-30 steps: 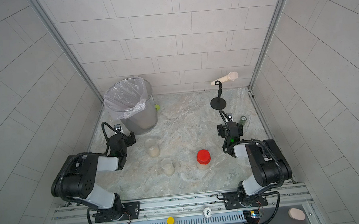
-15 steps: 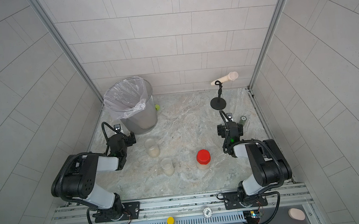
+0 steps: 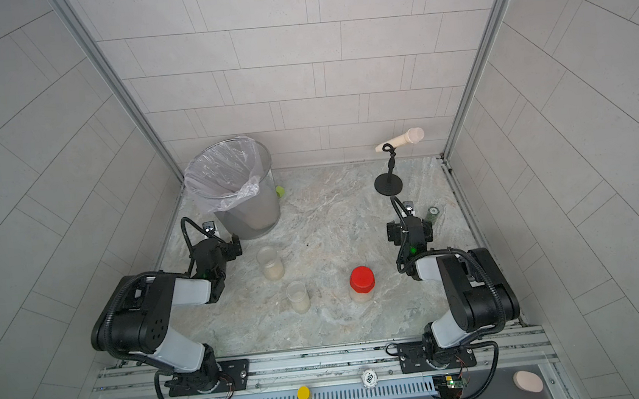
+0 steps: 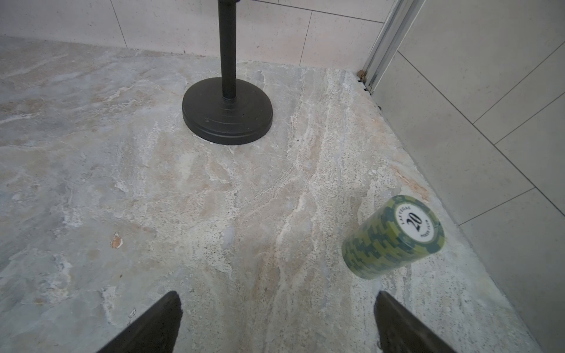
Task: Empty moldy rice from jars
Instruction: Pick up the jar from the center of the board.
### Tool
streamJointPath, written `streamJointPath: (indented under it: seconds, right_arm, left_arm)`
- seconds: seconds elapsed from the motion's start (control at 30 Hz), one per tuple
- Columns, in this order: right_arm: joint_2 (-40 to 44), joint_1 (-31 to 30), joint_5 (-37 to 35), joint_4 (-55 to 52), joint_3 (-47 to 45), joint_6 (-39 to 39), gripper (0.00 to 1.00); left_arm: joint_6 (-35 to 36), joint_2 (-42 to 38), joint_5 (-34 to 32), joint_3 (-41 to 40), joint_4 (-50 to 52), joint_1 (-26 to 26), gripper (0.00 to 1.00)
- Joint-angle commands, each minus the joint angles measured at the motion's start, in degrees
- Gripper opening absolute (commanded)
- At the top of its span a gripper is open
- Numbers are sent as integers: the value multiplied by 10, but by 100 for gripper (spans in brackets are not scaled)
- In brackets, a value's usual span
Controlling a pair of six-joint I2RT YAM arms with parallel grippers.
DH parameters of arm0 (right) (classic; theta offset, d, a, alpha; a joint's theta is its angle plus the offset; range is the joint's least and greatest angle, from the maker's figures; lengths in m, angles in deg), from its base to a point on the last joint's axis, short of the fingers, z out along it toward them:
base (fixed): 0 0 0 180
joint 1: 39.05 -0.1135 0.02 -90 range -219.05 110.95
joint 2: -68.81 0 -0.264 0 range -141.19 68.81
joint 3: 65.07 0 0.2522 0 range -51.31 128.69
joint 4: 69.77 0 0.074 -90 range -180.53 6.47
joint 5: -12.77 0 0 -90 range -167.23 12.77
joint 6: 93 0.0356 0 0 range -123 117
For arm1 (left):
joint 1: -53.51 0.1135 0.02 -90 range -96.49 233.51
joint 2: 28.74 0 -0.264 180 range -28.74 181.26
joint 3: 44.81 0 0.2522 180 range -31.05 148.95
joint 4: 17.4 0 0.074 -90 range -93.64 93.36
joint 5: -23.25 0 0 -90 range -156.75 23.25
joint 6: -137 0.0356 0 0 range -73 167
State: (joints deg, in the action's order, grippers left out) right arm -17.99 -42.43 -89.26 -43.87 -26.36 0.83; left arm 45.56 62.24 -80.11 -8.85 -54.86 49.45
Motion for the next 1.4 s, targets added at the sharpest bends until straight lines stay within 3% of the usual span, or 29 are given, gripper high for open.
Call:
streamJointPath:
  seconds: [0.0,0.33,0.43,0.77,0.87,1.0,1.2,1.37]
  right_arm:
    - [1,-3,-5,10,2,-9,100]
    - [3,-4,-5,14,-1,-10,100]
    - [8,-5,-4,9,1,-13,100]
    - [119,-9,2,-229,95,13,100]
    - [156,-15,25,-264,102,29,100]
    - [205,-39,59,-350,135,50,100]
    - [265,-129,93,-459,169,51,100]
    - [300,-218,109,-545,200,79,100]
  left_arm:
    - [9,4,-7,9,-17,-3,100]
    - [10,2,-4,6,-21,-1,100]
    - [32,-14,42,-5,-30,-3,100]
    - [22,-192,18,23,148,-6,100]
    - [-3,-248,21,49,230,-6,100]
    - [-95,-304,58,90,339,-5,100]
    - [-203,-364,148,110,457,-5,100]
    - [-233,-436,198,114,549,-8,100]
